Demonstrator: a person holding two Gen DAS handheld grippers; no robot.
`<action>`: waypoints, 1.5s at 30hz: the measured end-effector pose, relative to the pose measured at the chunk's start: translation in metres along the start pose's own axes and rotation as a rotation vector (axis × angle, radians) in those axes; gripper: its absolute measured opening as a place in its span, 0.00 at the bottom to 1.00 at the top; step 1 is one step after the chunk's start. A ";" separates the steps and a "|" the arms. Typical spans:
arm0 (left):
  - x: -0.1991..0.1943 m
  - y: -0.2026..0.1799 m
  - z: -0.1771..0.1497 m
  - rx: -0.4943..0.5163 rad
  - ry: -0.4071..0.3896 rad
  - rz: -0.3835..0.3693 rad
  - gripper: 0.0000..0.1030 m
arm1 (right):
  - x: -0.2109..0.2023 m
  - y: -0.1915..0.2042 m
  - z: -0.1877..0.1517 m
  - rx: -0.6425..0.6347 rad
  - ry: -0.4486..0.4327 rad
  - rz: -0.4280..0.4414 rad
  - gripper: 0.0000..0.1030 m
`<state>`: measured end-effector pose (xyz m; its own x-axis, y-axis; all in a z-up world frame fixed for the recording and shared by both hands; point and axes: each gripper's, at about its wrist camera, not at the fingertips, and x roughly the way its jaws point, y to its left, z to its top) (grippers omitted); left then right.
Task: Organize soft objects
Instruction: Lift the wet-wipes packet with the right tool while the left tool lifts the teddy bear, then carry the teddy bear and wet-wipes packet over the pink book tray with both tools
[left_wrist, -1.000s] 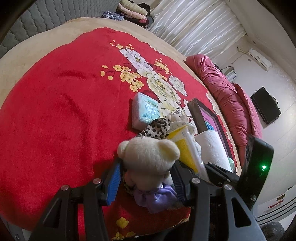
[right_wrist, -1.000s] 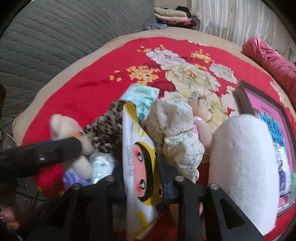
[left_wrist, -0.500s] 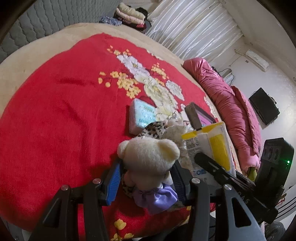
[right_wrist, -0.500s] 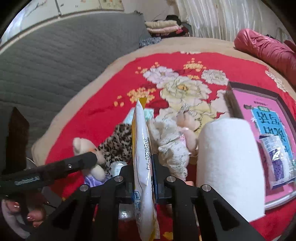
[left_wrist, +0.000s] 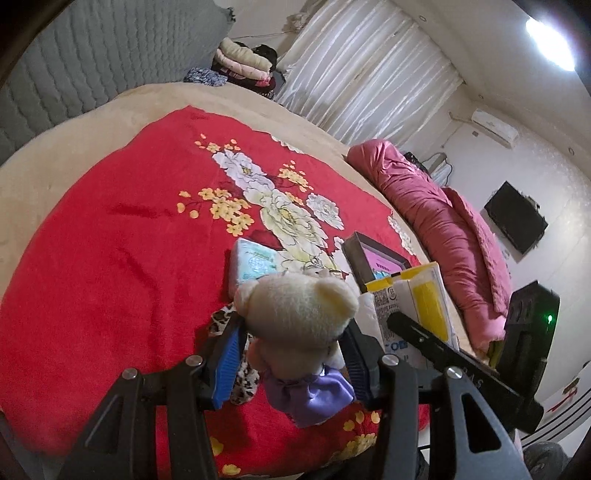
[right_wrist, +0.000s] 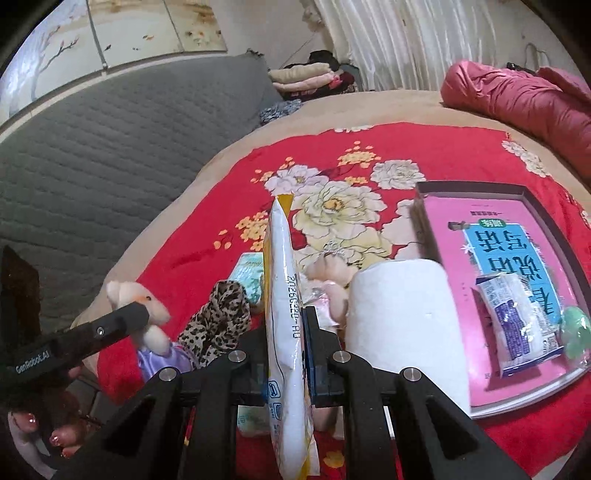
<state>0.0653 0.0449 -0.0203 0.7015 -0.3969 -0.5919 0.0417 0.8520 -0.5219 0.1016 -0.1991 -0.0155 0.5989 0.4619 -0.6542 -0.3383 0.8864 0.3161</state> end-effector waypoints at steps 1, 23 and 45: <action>-0.002 -0.005 -0.001 0.014 -0.003 0.006 0.49 | -0.003 -0.002 0.001 0.007 -0.002 0.000 0.13; 0.009 -0.137 -0.004 0.250 0.004 -0.053 0.49 | -0.083 -0.071 0.002 0.100 -0.188 -0.145 0.13; 0.062 -0.217 -0.005 0.324 0.053 -0.124 0.49 | -0.127 -0.159 -0.014 0.307 -0.275 -0.290 0.13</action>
<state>0.0960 -0.1662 0.0536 0.6392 -0.5144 -0.5717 0.3542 0.8568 -0.3749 0.0688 -0.3995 0.0075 0.8196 0.1504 -0.5529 0.0745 0.9288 0.3630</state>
